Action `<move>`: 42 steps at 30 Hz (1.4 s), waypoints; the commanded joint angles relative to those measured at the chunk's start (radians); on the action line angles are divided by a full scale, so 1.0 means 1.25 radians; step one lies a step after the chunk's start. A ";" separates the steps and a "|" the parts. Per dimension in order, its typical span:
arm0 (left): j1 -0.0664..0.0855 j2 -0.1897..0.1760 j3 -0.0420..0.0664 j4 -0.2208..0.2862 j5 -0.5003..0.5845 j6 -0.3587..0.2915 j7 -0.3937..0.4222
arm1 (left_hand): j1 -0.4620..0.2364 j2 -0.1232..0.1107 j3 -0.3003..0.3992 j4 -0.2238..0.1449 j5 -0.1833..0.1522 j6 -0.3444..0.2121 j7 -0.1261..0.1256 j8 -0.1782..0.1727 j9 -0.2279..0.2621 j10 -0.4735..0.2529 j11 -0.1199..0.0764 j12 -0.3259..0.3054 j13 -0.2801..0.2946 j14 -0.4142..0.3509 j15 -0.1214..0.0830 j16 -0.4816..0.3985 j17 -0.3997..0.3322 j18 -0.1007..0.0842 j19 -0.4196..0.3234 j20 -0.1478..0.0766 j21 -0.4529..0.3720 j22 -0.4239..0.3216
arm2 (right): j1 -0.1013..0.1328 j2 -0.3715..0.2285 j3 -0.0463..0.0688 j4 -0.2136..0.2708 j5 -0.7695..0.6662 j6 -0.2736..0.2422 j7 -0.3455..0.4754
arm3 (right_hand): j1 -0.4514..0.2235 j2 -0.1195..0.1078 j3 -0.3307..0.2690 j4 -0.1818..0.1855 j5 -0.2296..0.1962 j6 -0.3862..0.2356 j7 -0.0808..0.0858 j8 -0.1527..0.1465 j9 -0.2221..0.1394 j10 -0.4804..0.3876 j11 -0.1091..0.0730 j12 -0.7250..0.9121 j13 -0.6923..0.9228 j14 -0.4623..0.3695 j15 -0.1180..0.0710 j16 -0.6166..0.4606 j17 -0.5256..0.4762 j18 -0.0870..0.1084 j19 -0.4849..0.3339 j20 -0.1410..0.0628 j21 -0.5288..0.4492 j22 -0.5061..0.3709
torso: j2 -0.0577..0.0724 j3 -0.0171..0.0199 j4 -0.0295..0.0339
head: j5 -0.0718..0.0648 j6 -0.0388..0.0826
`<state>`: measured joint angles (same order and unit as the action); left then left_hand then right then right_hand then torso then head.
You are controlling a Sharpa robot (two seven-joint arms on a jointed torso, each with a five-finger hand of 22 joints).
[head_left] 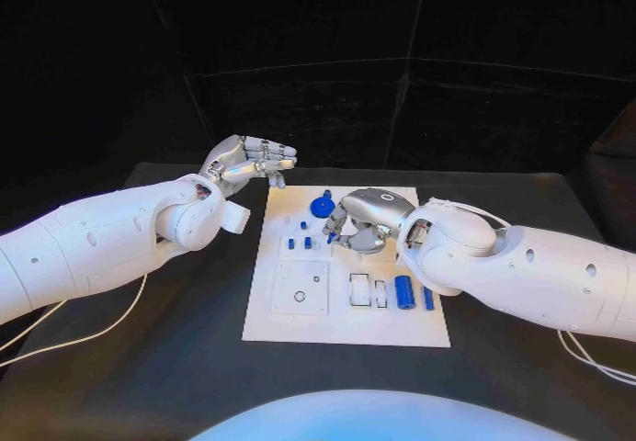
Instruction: Assemble the parts on the task board
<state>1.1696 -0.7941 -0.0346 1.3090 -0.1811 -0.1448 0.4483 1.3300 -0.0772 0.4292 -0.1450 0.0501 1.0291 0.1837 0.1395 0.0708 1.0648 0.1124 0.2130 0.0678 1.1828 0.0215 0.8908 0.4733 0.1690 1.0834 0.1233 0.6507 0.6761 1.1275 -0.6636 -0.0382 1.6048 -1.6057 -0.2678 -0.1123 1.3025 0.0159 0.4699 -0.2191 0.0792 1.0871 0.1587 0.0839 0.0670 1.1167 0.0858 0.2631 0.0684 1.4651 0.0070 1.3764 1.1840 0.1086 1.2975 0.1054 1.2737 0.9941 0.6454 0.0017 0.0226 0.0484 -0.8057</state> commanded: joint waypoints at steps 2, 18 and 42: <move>0.001 0.002 0.001 0.004 0.004 0.001 0.011 | 0.001 0.008 -0.005 0.002 -0.001 0.004 -0.001 0.002 0.000 0.001 0.002 0.004 0.000 -0.005 0.002 -0.004 -0.001 0.011 -0.007 0.000 -0.003 -0.001 | -0.014 0.020 -0.001 -0.010 -0.045 0.050 -0.014 | -0.005 -0.005 0.005 -0.001 -0.004 0.004 0.002 -0.005 0.001 0.003 0.001 -0.002 -0.001 0.030 -0.005 0.002 -0.001 0.003 0.005 0.000 0.002 0.000 | 0.000 0.0014 -0.0019 | 0.008 -0.003; 0.001 0.010 0.001 0.002 0.004 0.001 0.013 | 0.000 0.008 -0.006 0.002 -0.001 0.002 0.000 0.001 0.000 -0.001 0.002 0.004 0.000 -0.004 0.003 -0.004 -0.003 0.011 -0.007 0.000 -0.003 -0.002 | -0.042 0.066 -0.003 -0.047 -0.100 0.071 -0.031 | -0.015 -0.010 0.008 0.007 -0.007 0.005 0.002 -0.006 0.001 0.003 0.000 -0.002 -0.002 0.030 -0.004 0.001 -0.003 0.004 0.004 0.001 0.002 -0.001 | 0.000 0.0018 -0.0023 | 0.013 -0.006; 0.001 0.010 0.001 0.000 0.004 0.006 0.011 | 0.001 0.010 -0.008 0.001 -0.001 0.000 0.002 0.000 -0.001 -0.004 0.004 0.004 -0.001 -0.004 0.003 -0.005 -0.006 0.011 -0.007 0.000 -0.004 -0.003 | -0.054 0.079 -0.010 -0.044 -0.103 0.103 -0.031 | -0.018 -0.013 0.008 0.009 -0.008 0.006 0.001 -0.005 0.001 0.003 0.000 -0.002 -0.002 0.030 -0.004 0.001 -0.004 0.004 0.004 0.001 0.003 0.000 | -0.001 0.0012 -0.0017 | 0.019 -0.013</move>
<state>1.1698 -0.7825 -0.0344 1.3088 -0.1808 -0.1452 0.4483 1.3339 -0.0733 0.4264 -0.1422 0.0501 1.0291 0.1837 0.1395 0.0708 1.0648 0.1124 0.2130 0.0678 1.1829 0.0217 0.8908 0.4675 0.1691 1.0834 0.1233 0.6507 0.6742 1.0591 -0.5661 -0.0499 1.5487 -1.7266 -0.1521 -0.1515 1.2894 0.0028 0.4766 -0.2124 0.0752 1.0871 0.1587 0.0839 0.0668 1.1167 0.0858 0.2632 0.0671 1.4651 0.0071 1.3764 1.1796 0.1086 1.2974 0.1054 1.2737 0.9938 0.6443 0.0031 0.0206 0.0713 -0.8225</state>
